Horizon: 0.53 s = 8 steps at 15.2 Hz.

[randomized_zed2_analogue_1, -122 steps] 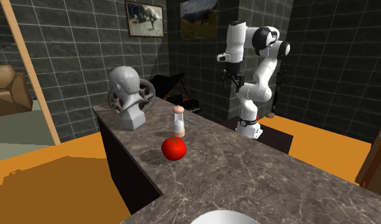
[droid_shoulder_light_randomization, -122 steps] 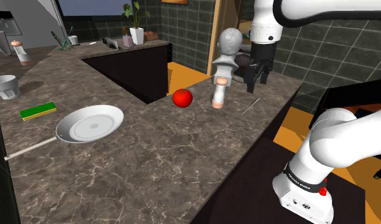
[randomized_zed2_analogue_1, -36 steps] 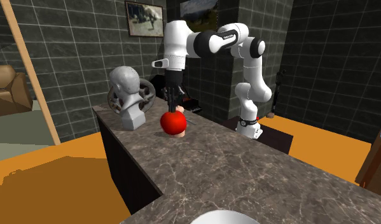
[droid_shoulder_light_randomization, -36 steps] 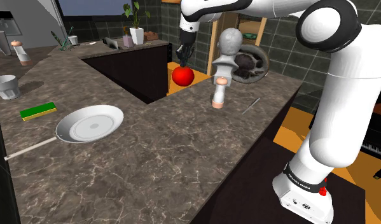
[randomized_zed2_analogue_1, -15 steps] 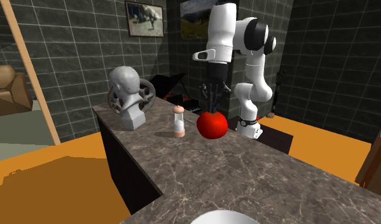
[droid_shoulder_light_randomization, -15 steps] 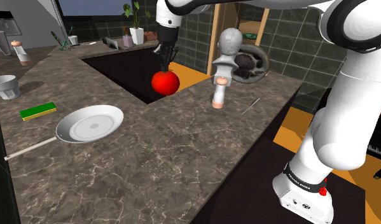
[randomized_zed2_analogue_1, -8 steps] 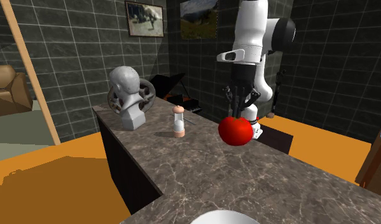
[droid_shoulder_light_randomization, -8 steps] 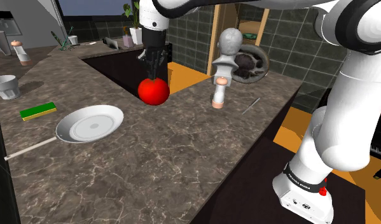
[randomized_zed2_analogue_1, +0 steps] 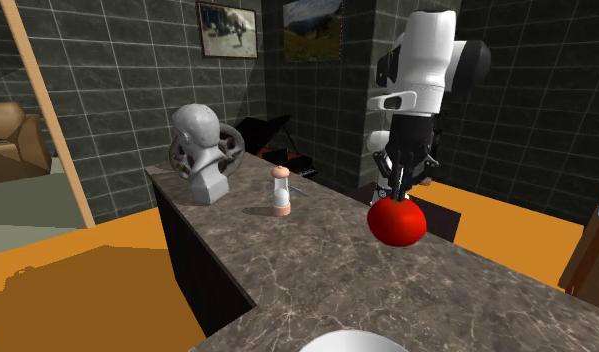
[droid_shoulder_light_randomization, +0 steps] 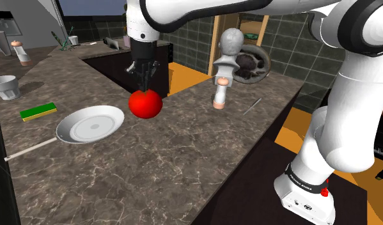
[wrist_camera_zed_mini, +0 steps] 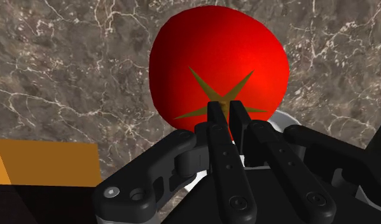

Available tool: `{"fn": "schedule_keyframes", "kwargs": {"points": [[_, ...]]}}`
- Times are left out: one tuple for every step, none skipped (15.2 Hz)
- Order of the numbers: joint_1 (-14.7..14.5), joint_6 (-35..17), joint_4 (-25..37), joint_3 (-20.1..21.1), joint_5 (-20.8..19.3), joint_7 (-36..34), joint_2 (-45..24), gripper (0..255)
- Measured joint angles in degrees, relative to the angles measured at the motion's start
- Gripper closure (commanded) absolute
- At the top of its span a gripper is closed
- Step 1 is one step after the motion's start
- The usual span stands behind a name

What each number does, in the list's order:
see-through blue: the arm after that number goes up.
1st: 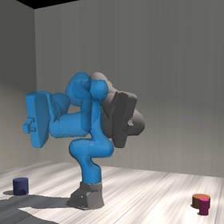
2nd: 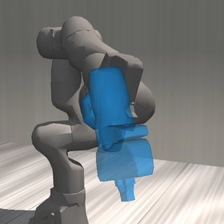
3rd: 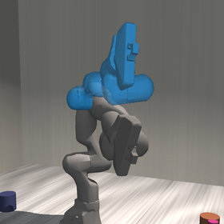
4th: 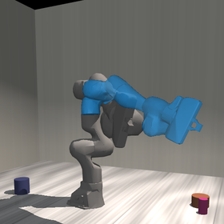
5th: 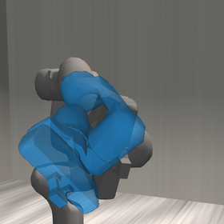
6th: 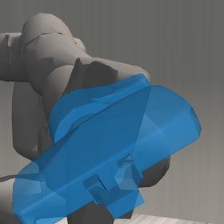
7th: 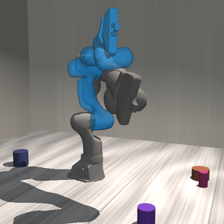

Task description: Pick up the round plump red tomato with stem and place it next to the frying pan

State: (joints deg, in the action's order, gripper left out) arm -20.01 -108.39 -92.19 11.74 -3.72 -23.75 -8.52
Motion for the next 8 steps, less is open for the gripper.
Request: {"fn": "schedule_keyframes", "kwargs": {"points": [[-0.06, -0.76, -0.73, 0.03, -0.04, -0.17, -0.04, 255], [-0.08, -1.49, -1.67, 0.06, -0.02, -0.26, 0.17, 255], [-0.11, -2.19, -2.23, 0.07, -0.08, -0.36, 0.03, 255], [-0.08, -2.81, -2.82, 0.05, -0.09, -0.35, 0.00, 255], [-0.13, -3.71, -3.56, 0.07, -0.17, -0.50, -0.17, 255], [-0.09, -4.49, -4.35, 0.04, -0.17, -0.48, -0.17, 255], [-0.05, -5.12, -4.86, 0.01, -0.20, -0.45, -0.28, 255], [-0.05, -6.01, -5.72, 0.01, -0.23, -0.53, -0.31, 255]]}}
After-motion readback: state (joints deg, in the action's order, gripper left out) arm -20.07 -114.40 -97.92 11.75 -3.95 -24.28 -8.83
